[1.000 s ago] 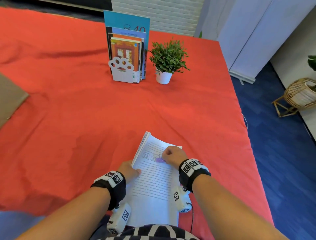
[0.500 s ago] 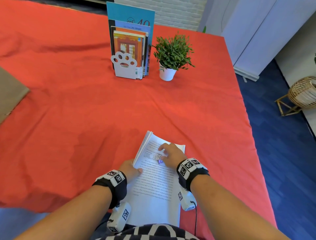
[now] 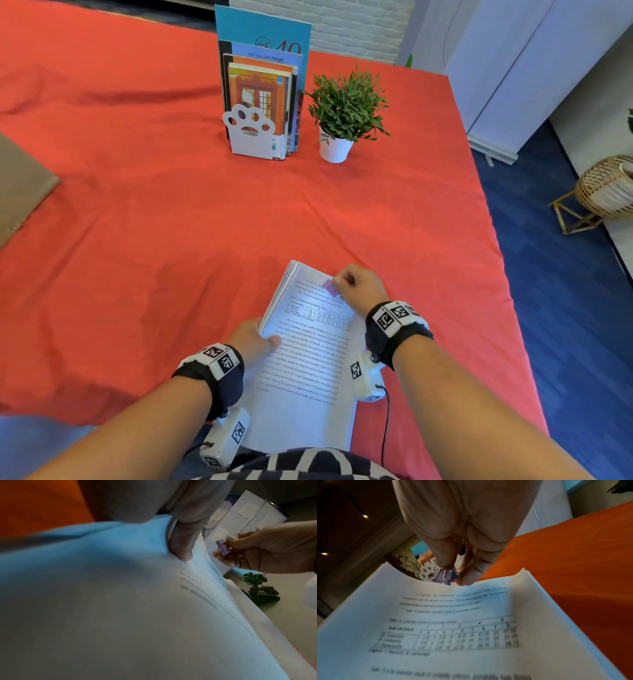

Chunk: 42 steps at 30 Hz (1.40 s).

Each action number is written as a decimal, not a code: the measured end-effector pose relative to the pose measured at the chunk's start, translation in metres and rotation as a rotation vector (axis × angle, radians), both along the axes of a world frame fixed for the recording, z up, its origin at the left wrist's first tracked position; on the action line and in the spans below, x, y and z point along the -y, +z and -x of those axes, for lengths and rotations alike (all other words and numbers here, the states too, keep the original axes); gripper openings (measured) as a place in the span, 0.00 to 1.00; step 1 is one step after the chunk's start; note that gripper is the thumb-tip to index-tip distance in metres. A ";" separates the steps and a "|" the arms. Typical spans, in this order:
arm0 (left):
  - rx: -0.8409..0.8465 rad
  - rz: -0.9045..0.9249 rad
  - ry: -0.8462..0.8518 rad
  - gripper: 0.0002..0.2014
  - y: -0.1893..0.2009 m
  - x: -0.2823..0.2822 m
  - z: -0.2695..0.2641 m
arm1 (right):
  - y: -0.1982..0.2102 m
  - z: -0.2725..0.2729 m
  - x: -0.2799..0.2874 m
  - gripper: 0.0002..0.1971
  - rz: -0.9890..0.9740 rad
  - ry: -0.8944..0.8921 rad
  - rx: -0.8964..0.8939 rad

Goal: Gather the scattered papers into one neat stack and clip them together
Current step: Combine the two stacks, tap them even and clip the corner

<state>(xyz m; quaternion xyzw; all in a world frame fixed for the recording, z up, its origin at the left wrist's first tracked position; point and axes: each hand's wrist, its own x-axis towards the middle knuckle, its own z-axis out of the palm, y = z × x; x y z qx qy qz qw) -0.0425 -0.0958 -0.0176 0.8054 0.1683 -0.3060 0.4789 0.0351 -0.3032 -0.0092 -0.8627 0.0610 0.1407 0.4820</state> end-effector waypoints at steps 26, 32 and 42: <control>0.083 0.119 0.064 0.16 0.029 -0.016 0.003 | 0.032 -0.008 -0.012 0.11 0.124 0.130 0.327; 0.129 0.166 0.156 0.15 0.037 -0.019 -0.011 | 0.025 0.010 -0.017 0.10 0.488 0.239 0.684; 0.294 0.142 0.037 0.13 0.039 -0.016 -0.016 | 0.067 -0.003 -0.016 0.28 0.409 0.219 0.405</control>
